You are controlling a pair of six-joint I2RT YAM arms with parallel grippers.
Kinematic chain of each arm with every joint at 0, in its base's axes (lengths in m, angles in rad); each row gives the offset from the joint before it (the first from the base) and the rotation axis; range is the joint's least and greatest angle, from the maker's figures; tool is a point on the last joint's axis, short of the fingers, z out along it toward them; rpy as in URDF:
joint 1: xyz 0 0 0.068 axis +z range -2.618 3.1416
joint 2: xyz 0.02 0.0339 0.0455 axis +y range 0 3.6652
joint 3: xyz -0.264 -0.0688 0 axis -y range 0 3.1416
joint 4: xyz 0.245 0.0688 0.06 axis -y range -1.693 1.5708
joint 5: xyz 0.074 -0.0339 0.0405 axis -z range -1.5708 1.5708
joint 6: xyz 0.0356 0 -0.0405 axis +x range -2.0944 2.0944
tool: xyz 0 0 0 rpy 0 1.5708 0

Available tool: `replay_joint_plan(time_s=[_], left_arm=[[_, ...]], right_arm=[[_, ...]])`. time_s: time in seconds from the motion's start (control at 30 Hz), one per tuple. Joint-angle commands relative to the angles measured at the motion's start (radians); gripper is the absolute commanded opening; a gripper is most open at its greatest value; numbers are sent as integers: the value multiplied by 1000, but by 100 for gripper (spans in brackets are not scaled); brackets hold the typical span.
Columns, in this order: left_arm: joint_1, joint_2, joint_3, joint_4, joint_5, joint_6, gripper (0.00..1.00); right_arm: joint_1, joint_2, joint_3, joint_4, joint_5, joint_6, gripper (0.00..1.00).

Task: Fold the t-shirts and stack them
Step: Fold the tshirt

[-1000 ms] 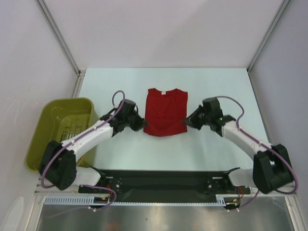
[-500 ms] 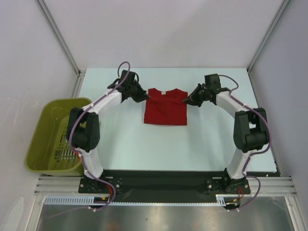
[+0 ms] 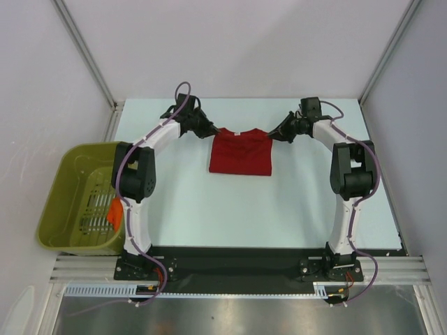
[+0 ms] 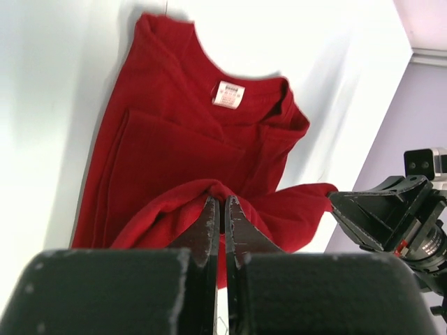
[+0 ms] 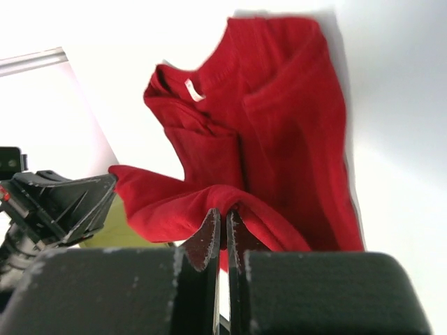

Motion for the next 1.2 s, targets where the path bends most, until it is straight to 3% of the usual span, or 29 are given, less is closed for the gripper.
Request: replay_joint_plan(time_s=[0.0,0.93,0.97,1.03,1.1,1.13,1.17], left_arm=[[24,32,70,53,42,23,0],[73,247,248,129,95,-6,1],[75,255,257,123,92,-5,4],[75,284,295,100,76,32,21],[75,313,406,18,42,113,31],[75,327,461,-28,28,145,40],[75,354,587,-132,-10,176,42]], right_arm=[[-11,39,82,-4,-50,2,0],[-64,217,216,60,-88,33,1],[-67,221,222,67,-88,33,2],[-79,249,242,68,-85,19,8],[-111,266,303,64,-82,6,14],[-111,284,335,27,-76,-26,19],[-146,299,375,-11,-73,-45,23]])
